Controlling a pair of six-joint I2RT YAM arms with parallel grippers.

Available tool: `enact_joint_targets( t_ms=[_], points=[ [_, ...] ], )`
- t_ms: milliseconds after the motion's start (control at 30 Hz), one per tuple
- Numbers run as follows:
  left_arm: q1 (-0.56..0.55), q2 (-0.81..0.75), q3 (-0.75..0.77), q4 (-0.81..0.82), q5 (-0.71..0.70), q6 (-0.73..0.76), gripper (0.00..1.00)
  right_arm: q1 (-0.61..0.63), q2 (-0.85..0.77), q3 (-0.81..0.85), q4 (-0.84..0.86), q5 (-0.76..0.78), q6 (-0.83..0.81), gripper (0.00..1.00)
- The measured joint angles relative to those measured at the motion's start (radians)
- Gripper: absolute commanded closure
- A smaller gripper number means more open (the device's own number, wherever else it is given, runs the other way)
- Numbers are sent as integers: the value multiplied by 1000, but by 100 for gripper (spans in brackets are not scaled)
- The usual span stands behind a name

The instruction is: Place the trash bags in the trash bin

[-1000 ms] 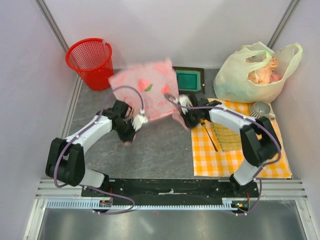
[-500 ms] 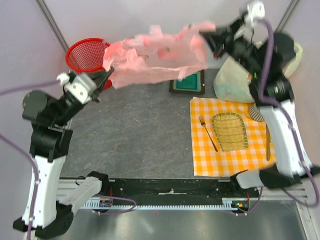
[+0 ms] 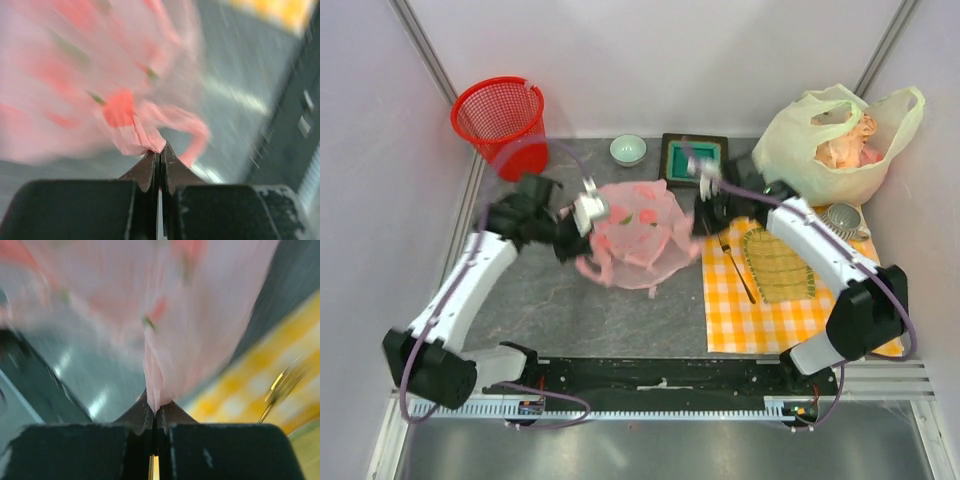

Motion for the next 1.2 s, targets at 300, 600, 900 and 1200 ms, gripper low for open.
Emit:
enact_joint_targets(
  t_ms=[300,600,900,1200],
  points=[
    [90,-93,504,360,129,-137,98,-115,-94,722,433,-87,216,100],
    [143,-43,349,350,24,-203,36,-105,-82,597,489,-95,319,100],
    [438,61,590,246,195,-157,11,-105,-71,581,499,-30,341,100],
    [536,529,1014,186,89,61,18,-105,-58,580,521,-23,384,100]
  ],
)
